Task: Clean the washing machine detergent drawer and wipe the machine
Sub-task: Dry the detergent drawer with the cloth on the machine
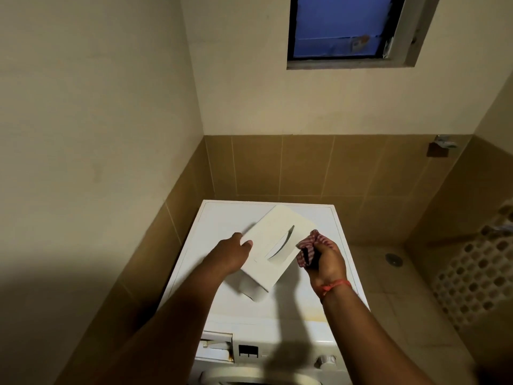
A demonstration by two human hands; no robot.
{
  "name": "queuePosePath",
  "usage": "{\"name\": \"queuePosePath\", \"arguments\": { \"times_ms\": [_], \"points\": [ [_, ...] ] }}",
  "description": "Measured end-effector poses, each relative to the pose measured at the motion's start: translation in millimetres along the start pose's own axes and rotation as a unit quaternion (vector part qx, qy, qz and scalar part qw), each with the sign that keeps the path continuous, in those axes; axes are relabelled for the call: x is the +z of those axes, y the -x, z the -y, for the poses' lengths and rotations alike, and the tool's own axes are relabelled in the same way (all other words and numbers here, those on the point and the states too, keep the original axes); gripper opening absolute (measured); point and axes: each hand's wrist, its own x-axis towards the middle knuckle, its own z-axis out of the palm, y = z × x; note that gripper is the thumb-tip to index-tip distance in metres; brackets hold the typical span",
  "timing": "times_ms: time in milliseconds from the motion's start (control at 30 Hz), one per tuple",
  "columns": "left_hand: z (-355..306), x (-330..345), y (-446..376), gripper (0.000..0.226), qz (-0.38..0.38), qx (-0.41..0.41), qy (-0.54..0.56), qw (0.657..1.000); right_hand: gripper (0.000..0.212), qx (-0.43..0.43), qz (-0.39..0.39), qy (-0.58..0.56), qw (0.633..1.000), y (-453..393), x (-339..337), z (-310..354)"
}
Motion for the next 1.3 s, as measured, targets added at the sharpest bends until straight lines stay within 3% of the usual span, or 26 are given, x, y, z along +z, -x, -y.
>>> {"name": "queuePosePath", "arguments": {
  "times_ms": [400, 600, 667, 767, 867, 1033, 1167, 1233, 1300],
  "points": [
    [7, 6, 1, 0.051, -0.017, -0.004, 0.050, 0.999, 0.029, 0.064, 0.015, -0.045, 0.997, 54, -2, -29],
    [5, 23, 2, 0.039, -0.049, -0.023, 0.166, 0.985, 0.030, 0.050, 0.009, -0.081, 0.995, 42, 1, -14],
    [10, 35, 1, 0.036, -0.035, -0.080, 0.292, 0.952, 0.035, 0.027, 0.018, -0.071, 0.997, 40, 9, -7],
    [16, 62, 7, 0.026, 0.009, -0.186, 0.504, 0.843, 0.043, 0.003, 0.021, -0.036, 0.999, 37, 25, 2],
    [20, 88, 19, 0.017, 0.012, -0.244, 0.577, 0.779, 0.044, 0.019, 0.004, -0.046, 0.999, 32, 32, -1],
    [26, 112, 30, 0.022, 0.041, -0.285, 0.618, 0.732, 0.047, 0.043, -0.057, -0.105, 0.992, 26, 9, -18],
    [35, 128, 23, 0.024, 0.057, -0.316, 0.636, 0.702, 0.051, 0.011, -0.098, -0.182, 0.978, 26, -20, -24],
    [43, 136, 19, 0.028, 0.073, -0.334, 0.646, 0.683, 0.051, -0.003, -0.103, -0.177, 0.979, 23, -31, -22],
    [49, 142, 19, 0.032, 0.094, -0.337, 0.638, 0.685, 0.050, -0.008, -0.101, -0.155, 0.983, 24, -41, -20]
  ]
}}
